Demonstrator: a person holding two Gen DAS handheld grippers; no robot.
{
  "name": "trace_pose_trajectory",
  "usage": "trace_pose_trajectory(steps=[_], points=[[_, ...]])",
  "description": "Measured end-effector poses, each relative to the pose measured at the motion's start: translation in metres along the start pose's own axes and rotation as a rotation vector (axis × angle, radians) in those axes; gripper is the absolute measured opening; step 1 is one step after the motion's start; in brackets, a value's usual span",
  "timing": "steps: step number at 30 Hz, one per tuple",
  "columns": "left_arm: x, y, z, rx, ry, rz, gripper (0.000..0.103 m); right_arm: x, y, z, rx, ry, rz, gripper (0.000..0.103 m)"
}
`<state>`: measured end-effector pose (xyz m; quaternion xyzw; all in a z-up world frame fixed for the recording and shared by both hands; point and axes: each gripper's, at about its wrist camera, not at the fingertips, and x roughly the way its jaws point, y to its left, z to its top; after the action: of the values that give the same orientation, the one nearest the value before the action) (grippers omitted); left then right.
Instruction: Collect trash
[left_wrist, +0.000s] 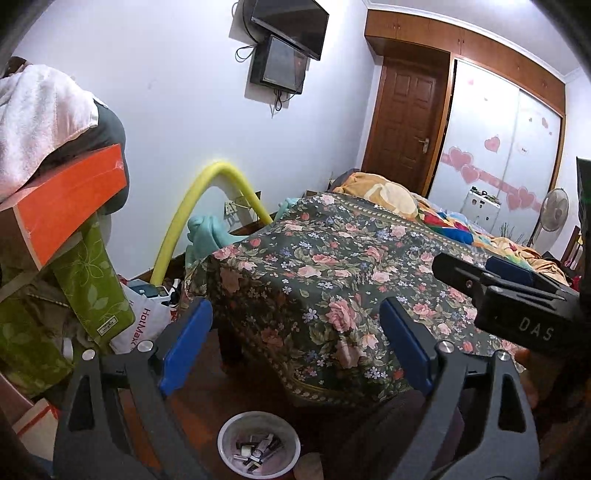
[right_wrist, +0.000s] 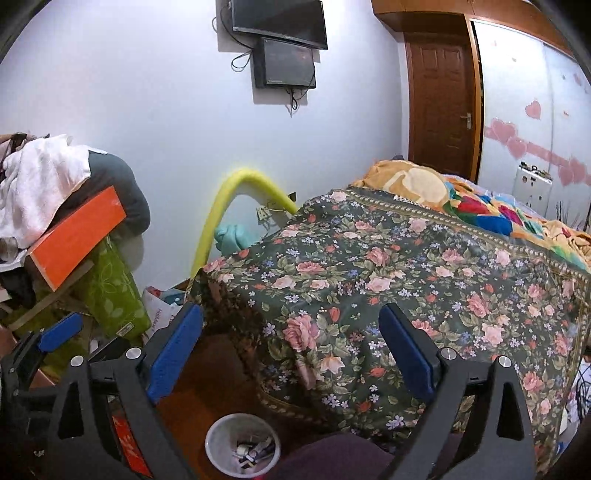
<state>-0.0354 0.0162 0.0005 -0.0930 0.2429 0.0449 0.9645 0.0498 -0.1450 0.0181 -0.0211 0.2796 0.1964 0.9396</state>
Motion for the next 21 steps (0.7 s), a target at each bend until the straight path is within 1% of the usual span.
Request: trace_pose_trajectory(steps=[9,21], points=[[-0.0022,-0.0004,-0.0013,-0.006,0.000,-0.002,0.092,-0.0024,-0.0007,-0.0010,0.002,-0.004,0.000,0.095],[-0.0002,-0.0009,-0.0023,-0.012,0.010,-0.001,0.092,0.0011,-0.0061,-0.0018,0.010,0.016,0.000,0.095]])
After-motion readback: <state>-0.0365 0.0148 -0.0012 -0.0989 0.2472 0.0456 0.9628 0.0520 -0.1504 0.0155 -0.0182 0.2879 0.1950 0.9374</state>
